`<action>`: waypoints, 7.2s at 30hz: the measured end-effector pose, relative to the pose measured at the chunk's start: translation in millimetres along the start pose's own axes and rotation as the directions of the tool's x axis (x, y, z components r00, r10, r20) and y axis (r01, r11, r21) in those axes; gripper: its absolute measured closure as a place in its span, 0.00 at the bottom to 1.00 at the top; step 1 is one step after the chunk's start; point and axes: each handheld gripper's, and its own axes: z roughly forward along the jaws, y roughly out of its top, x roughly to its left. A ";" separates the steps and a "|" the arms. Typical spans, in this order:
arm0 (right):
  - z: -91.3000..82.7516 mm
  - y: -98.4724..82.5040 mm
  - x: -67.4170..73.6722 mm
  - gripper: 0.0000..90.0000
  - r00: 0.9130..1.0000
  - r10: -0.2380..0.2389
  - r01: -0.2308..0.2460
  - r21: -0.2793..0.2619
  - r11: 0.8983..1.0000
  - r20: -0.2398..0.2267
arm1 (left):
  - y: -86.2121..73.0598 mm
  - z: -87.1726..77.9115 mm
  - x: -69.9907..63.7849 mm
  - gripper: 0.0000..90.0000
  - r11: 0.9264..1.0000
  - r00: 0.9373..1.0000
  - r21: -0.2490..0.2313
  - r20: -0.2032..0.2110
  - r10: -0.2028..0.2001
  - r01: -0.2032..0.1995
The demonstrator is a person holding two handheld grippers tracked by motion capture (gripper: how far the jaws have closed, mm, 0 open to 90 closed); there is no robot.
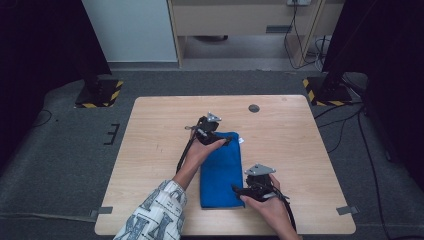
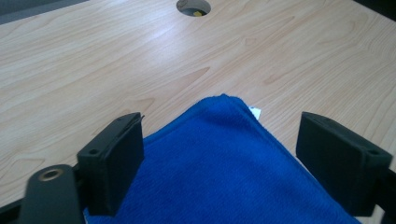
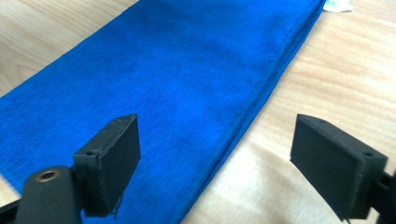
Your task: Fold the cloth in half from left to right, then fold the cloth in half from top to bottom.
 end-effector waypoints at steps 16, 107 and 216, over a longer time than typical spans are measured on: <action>16.5 38.5 -31.7 0.11 1.000 -0.007 0.006 -0.057 0.998 -0.025 | -28.6 -21.5 20.9 0.10 0.999 0.999 0.040 -0.050 -0.002 0.004; 75.4 135.2 -93.1 0.94 0.993 0.115 -0.115 -0.100 0.988 -0.003 | -8.2 -25.5 46.2 0.95 0.996 0.997 -0.062 -0.042 -0.061 0.058; 6.6 47.9 -42.5 0.94 0.966 -0.113 0.058 -0.232 0.971 -0.233 | -96.6 -113.7 -23.8 0.64 0.994 1.000 -0.105 0.012 0.010 -0.009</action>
